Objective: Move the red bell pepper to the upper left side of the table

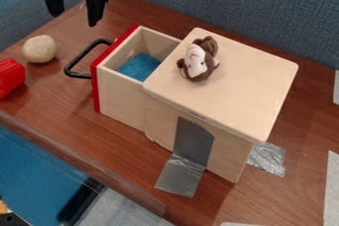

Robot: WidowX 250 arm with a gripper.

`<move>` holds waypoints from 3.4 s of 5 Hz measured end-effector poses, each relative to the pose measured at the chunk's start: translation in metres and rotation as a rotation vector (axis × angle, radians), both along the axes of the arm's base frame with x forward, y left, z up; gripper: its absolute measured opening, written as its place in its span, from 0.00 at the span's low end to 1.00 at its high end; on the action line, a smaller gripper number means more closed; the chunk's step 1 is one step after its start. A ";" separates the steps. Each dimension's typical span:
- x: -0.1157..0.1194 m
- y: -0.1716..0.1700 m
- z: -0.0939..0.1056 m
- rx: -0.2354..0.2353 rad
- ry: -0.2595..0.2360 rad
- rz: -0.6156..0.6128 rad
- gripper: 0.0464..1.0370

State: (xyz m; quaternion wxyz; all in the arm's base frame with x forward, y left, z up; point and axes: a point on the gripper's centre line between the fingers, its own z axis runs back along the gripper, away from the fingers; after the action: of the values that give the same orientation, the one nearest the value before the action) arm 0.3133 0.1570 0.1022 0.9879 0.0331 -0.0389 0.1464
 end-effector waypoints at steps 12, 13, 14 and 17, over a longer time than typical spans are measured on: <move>-0.105 0.064 -0.102 0.099 0.300 -0.061 0.92; -0.105 0.060 -0.099 0.067 0.291 -0.061 0.86; -0.094 0.070 -0.065 0.044 0.224 -0.021 0.86; -0.012 0.088 -0.020 -0.011 0.078 0.046 0.86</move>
State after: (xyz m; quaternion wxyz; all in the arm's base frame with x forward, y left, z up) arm 0.3012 0.2453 0.0819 0.9852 0.0343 0.0014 0.1677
